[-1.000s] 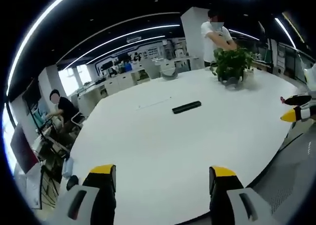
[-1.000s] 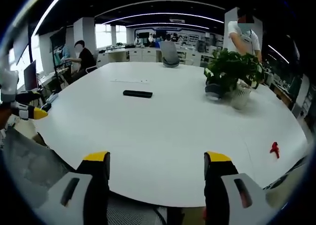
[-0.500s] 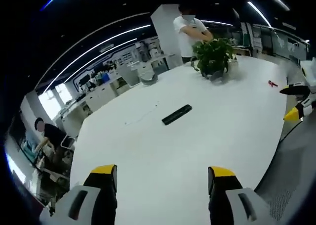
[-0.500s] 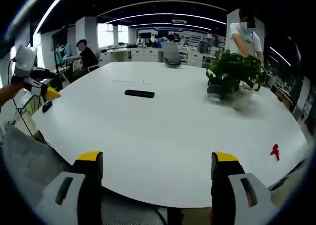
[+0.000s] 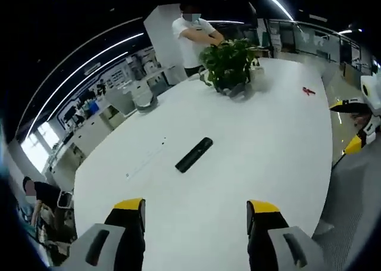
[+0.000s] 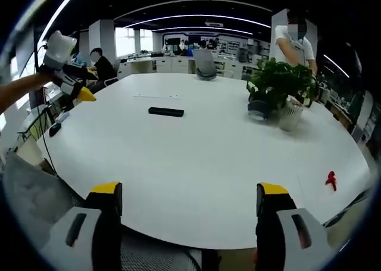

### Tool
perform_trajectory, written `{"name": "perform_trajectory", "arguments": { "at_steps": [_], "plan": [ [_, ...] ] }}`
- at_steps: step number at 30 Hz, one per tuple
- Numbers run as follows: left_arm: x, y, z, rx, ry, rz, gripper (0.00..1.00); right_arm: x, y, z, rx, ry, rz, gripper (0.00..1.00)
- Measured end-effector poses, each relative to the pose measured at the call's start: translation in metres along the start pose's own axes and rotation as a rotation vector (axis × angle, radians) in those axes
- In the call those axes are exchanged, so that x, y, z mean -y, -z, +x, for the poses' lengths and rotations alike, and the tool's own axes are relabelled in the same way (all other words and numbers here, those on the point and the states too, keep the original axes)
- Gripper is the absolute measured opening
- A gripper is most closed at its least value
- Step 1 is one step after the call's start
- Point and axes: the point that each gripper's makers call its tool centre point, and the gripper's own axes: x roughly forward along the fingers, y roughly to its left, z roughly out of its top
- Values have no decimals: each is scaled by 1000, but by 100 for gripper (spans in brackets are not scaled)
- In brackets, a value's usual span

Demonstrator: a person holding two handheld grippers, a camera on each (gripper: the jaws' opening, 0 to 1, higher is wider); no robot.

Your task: Press the specified remote control buttons in sequence, fully releasing each button before pressing the next.

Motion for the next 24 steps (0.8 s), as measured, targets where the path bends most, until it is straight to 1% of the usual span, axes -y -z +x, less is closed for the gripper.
{"name": "perform_trajectory", "arguments": {
  "at_steps": [1,3,5,7,10,11,14,15,17,19,21,22,23,24],
  "plan": [
    [-4,-2,5,-3,4,37,69,1,2,0,-12,4,2,96],
    [-10,-5,13,-11,14,60,64,2,2,0,-10,10,4,95],
    [-14,-10,22,-7,40,64,64,2,3,1,-17,10,2,94],
    [-15,-12,29,-19,63,70,64,1,5,1,-28,9,-2,93],
    [-21,-15,42,-42,83,119,63,1,6,2,-38,10,-9,93],
    [-22,-17,45,-44,90,123,62,1,7,2,-42,10,-9,92],
    [-24,-26,54,-41,121,150,58,3,8,3,-50,15,-6,92],
    [-25,-30,59,-43,131,168,58,3,10,3,-58,14,-7,91],
    [-31,-38,67,-40,126,189,61,3,11,4,-68,16,-12,91],
    [-33,-44,72,-34,143,195,59,3,11,4,-69,15,-12,91],
    [-31,-54,80,-20,199,170,57,3,13,4,-81,18,-14,90],
    [-34,-55,85,-28,200,174,58,3,14,5,-86,20,-14,90],
    [-36,-57,88,-28,202,186,58,4,15,5,-88,20,-14,90],
    [-38,-58,95,-37,211,223,58,4,15,5,-90,20,-13,90]
  ]
}}
